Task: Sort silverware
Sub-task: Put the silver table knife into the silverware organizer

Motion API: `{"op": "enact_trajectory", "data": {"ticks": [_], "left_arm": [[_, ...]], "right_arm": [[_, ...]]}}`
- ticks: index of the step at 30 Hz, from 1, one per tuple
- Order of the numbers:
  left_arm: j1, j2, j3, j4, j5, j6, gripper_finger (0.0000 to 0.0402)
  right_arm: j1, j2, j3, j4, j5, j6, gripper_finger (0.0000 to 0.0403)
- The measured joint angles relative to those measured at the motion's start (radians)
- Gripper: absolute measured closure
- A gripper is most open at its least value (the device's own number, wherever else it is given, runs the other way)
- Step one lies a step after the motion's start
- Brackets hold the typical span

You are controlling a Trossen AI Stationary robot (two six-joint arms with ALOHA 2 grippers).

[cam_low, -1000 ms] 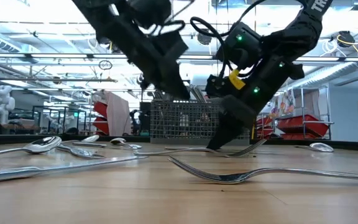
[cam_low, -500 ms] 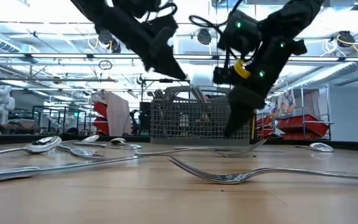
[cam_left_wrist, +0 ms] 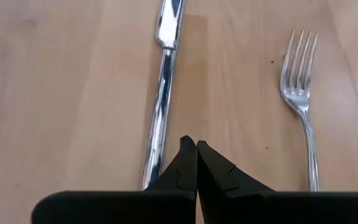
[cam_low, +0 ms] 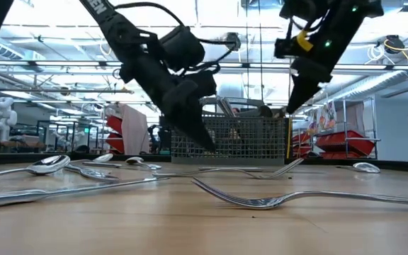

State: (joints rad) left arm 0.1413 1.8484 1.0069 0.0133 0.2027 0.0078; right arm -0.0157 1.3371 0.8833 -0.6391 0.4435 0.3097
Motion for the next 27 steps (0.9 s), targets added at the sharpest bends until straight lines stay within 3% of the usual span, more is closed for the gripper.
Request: {"op": "enact_trajectory", "data": {"ticks": [5,27], "left_arm": [[0.002,0.011,-0.011,-0.005,-0.099,-0.008,0.04],[0.001,0.055,-0.077,0.108,-0.107,-0.027,0.0401]], "right_arm": [[0.0,-0.017,-0.029,0.005,-0.001,-0.009,0.0402],[0.004,-0.017,-0.074,0.047,-0.003,-0.006,0.0403]]}}
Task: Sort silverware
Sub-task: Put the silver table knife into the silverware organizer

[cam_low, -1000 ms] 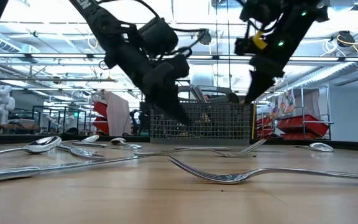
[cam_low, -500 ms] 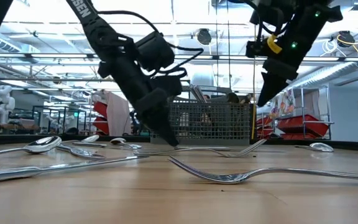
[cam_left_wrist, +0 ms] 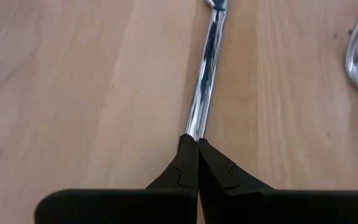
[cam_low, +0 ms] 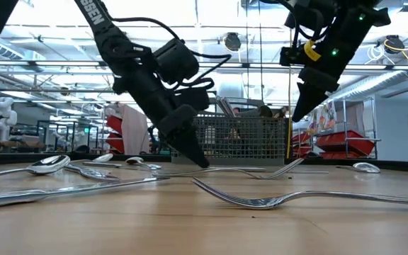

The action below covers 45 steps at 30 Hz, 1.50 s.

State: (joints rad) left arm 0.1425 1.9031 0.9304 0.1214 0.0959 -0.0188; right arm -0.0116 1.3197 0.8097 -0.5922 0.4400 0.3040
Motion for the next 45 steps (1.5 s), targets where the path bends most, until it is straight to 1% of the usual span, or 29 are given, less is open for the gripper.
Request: {"op": "enact_trajectory", "data": {"ticks": [4,6,8,10,13,18,20,23,28,33,37,41,45], "left_arm": [[-0.008,0.022,0.001,0.02,0.008,-0.002,0.0401],[-0.01,0.03,0.002,0.018,0.009,-0.002,0.0401],[-0.01,0.035,0.002,0.015,0.016,-0.002,0.0401],[-0.009,0.036,0.002,0.013,0.02,-0.002,0.0401],[-0.01,0.037,0.001,0.009,0.02,-0.002,0.0401],[-0.01,0.038,0.0,0.007,0.024,-0.002,0.0401],[-0.01,0.038,0.0,0.007,0.026,-0.002,0.0401],[-0.01,0.038,0.0,0.007,0.027,-0.002,0.0402],[-0.01,0.038,-0.001,0.008,0.027,-0.001,0.0401],[-0.01,0.038,-0.002,0.008,0.028,0.006,0.0402],[-0.01,0.039,-0.002,0.0,0.04,0.011,0.0402],[-0.01,0.04,-0.004,-0.003,0.045,0.033,0.0401],[-0.01,0.04,-0.004,-0.003,0.047,0.034,0.0401]], "right_arm": [[0.0,0.0,0.0,0.003,-0.004,-0.001,0.0402],[-0.003,0.0,-0.001,-0.001,-0.045,0.0,0.0398],[-0.009,0.0,-0.016,0.001,-0.12,0.006,0.0384],[-0.009,0.0,-0.048,0.002,-0.175,0.026,0.036],[-0.006,0.0,-0.114,0.049,-0.183,0.03,0.0313],[-0.009,0.024,-0.208,0.198,-0.18,-0.103,0.0229],[-0.009,0.056,-0.229,0.229,-0.181,-0.158,0.0206],[-0.009,0.124,-0.238,0.263,-0.178,-0.232,0.0191],[-0.008,0.203,-0.233,0.324,-0.149,-0.287,0.0196],[-0.022,0.208,-0.235,0.344,-0.105,-0.264,0.0209],[-0.055,0.211,-0.235,0.34,-0.139,-0.256,0.0225],[-0.073,0.22,-0.234,0.333,-0.167,-0.183,0.0262],[-0.077,0.259,-0.23,0.35,-0.176,-0.14,0.032]]}}
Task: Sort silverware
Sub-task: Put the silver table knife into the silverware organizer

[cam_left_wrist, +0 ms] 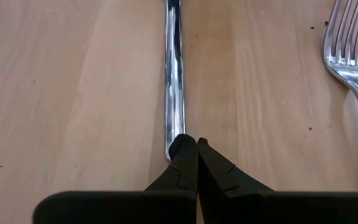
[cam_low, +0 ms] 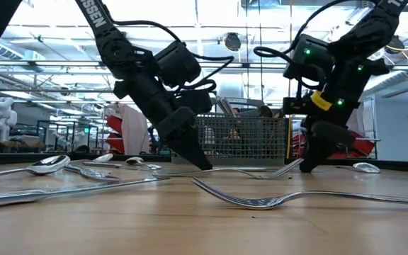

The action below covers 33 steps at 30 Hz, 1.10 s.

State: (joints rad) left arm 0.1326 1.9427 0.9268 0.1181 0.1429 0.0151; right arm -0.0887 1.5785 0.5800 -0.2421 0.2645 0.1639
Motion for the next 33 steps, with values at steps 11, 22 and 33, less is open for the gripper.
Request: {"op": "enact_trajectory", "data": {"ticks": [11,22,33], "left_arm": [[0.001,0.0,0.0,-0.003,0.021,-0.002,0.0401],[0.018,-0.054,-0.003,-0.044,0.002,0.018,0.0401],[0.019,-0.037,-0.008,-0.04,0.006,0.061,0.0401]], "right_arm": [[0.009,-0.002,0.015,-0.004,0.002,0.077,0.0402],[0.002,-0.078,0.053,-0.045,-0.055,0.284,0.0402],[-0.044,-0.277,0.038,-0.207,-0.111,0.718,0.0286]]}}
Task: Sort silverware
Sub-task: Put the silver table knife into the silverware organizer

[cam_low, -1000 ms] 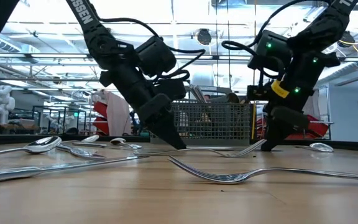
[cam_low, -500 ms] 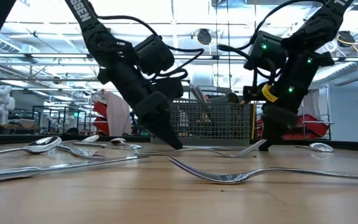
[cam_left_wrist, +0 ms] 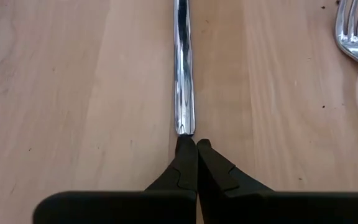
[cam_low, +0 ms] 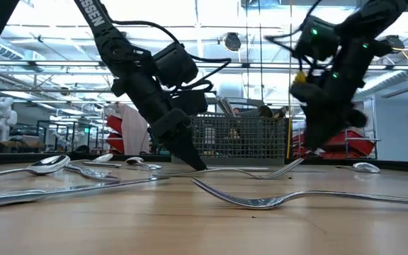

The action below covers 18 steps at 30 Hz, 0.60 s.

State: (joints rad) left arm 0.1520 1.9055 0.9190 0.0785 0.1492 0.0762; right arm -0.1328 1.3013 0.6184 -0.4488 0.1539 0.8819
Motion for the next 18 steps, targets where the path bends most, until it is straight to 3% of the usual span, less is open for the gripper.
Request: {"op": "enact_trajectory", "data": {"ticks": [4,8,12,18], "left_arm": [[0.001,0.007,-0.029,0.023,0.018,-0.017,0.0401],[0.001,0.008,-0.051,0.051,0.024,-0.043,0.0401],[0.006,0.009,-0.054,0.059,0.033,-0.043,0.0401],[0.013,0.009,-0.054,0.059,0.051,-0.044,0.0401]], "right_arm": [[0.004,-0.013,-0.09,0.065,-0.02,0.249,0.0206],[0.003,-0.005,-0.153,0.222,-0.054,0.34,0.0147],[0.004,-0.005,-0.175,0.259,-0.025,0.392,0.0128],[0.005,-0.006,-0.183,0.226,-0.043,0.428,0.0133]]}}
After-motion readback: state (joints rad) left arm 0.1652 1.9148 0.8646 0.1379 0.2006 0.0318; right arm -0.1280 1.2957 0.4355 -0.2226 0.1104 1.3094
